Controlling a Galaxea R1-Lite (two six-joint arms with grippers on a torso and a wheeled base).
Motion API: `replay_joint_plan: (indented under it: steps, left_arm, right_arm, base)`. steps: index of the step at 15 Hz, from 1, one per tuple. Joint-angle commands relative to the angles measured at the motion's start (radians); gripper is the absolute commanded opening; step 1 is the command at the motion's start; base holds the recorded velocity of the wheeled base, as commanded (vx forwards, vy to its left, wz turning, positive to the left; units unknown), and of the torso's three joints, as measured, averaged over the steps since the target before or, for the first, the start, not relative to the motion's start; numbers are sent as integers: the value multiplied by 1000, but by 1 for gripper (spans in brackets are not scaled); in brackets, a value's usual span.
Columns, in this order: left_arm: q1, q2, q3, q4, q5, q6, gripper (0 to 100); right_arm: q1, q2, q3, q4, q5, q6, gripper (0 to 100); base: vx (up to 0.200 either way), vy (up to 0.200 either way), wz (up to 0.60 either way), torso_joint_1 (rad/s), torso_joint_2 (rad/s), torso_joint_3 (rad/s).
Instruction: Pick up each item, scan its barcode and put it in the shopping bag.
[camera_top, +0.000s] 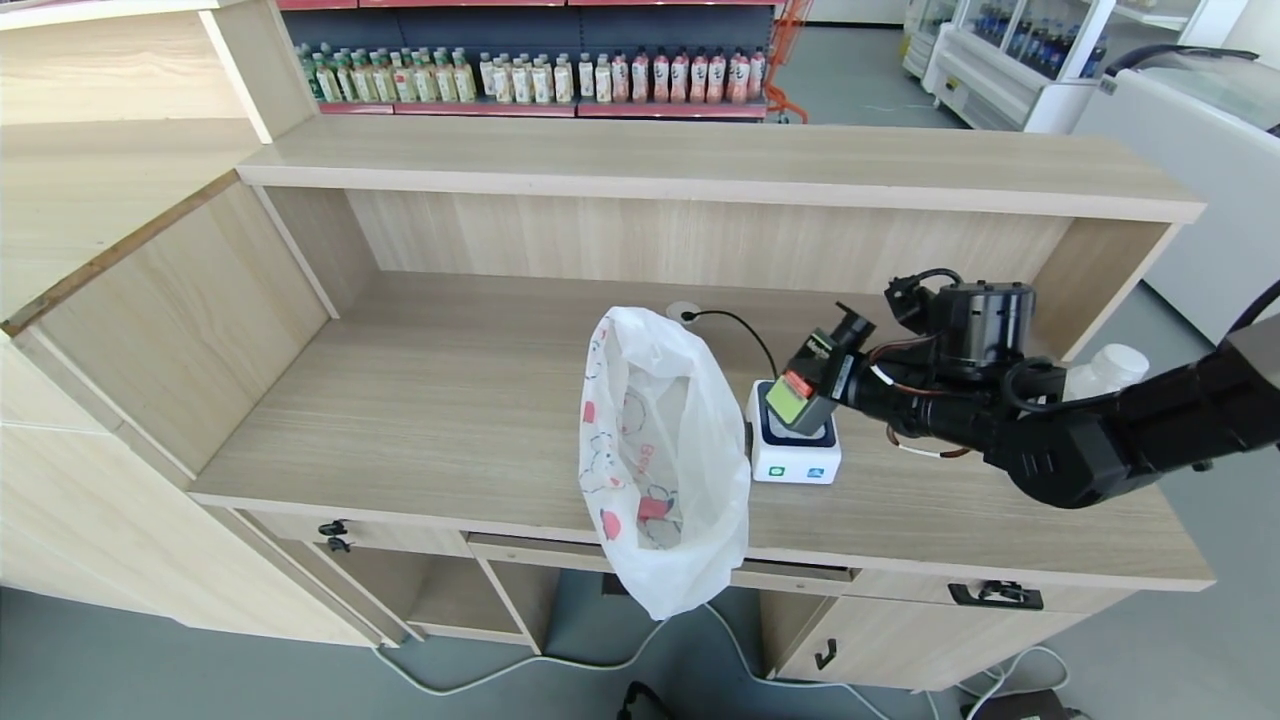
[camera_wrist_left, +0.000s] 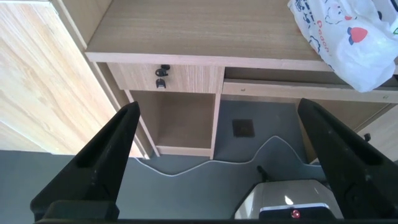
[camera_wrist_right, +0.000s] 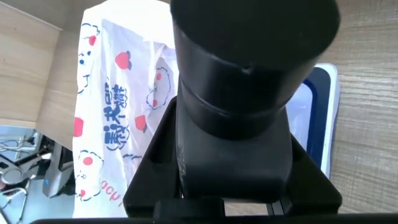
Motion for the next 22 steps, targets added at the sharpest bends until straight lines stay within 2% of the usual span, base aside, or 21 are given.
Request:
replay_joint_plan:
  steps: [1, 14, 22]
  left_arm:
    - [0, 0, 0, 0, 0, 0, 100]
    - [0, 0, 0, 0, 0, 0, 100]
    - [0, 0, 0, 0, 0, 0, 100]
  right_arm:
    - [8, 27, -3, -15, 5, -4, 0]
    - [10, 114, -64, -84, 37, -97, 0]
    - [10, 129, -69, -94, 55, -103, 0]
  base:
    - [0, 0, 0, 0, 0, 0]
    - [0, 0, 0, 0, 0, 0]
    - [0, 0, 0, 0, 0, 0]
